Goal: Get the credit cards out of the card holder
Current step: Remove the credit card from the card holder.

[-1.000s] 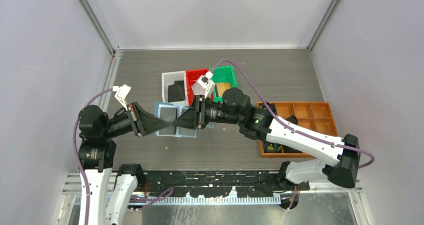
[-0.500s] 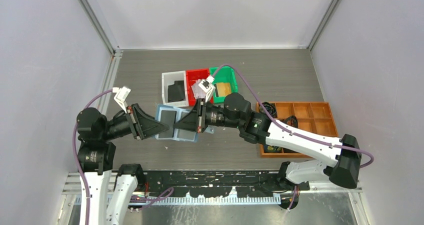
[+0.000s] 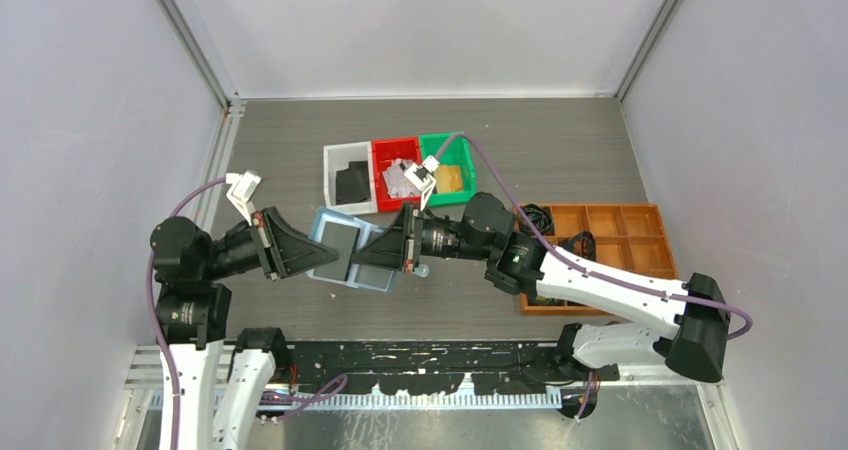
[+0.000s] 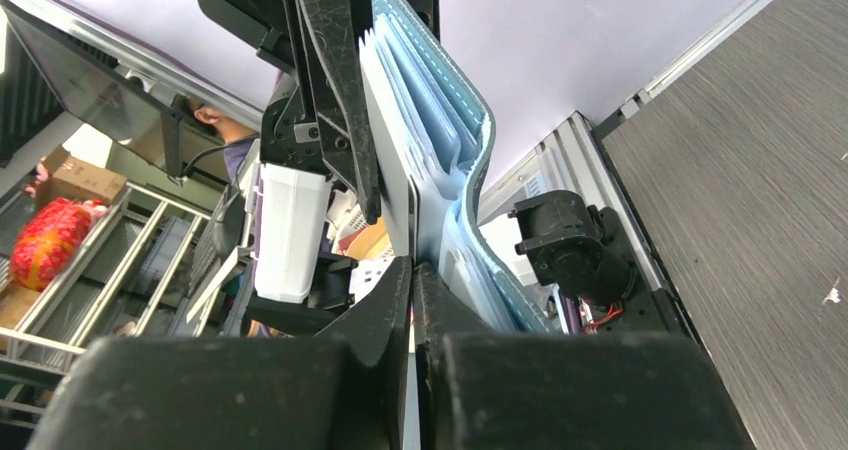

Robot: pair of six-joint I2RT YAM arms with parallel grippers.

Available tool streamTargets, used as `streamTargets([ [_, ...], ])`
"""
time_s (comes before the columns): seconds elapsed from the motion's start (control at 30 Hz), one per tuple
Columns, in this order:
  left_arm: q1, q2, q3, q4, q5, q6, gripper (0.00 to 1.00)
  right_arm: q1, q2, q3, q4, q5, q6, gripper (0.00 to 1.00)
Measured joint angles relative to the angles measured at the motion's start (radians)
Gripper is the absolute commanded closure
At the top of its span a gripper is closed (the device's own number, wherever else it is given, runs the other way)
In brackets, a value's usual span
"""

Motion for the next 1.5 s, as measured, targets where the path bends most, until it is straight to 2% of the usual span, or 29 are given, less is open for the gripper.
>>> streamTargets([
  [0.1,-0.003,0.000,0.000,0.000,0.004,-0.009,1.00,0.007,-0.010,-0.037,0.050,0.006,0.005,0.75],
  [0.23,-0.005,0.000,0.000,0.000,0.003,-0.018,1.00,0.024,-0.012,-0.049,0.074,0.016,0.008,0.65],
  [0.3,-0.005,0.000,0.000,0.000,-0.002,-0.019,1.00,0.026,-0.009,-0.049,0.083,0.018,0.008,0.64],
  [0.57,-0.002,-0.003,0.000,0.029,-0.042,-0.021,0.98,0.018,0.027,-0.020,0.081,0.012,0.013,0.85],
  [0.7,0.001,-0.008,0.000,0.039,-0.050,-0.024,0.88,0.014,0.032,-0.015,0.078,0.012,0.013,0.99],
  [0.8,0.002,-0.009,0.000,0.043,-0.053,-0.028,0.77,0.013,0.034,-0.015,0.080,0.011,0.018,0.99],
  [0.9,0.001,-0.008,0.000,0.055,-0.050,-0.043,0.74,0.015,0.034,-0.021,0.093,0.012,0.019,0.99],
  [1.23,-0.007,-0.001,0.000,0.062,-0.008,-0.078,0.82,0.028,0.002,-0.105,0.202,0.035,0.035,0.99],
  [1.5,-0.013,0.003,0.000,0.066,-0.003,-0.094,0.84,0.031,-0.013,-0.133,0.235,0.048,0.037,0.99],
])
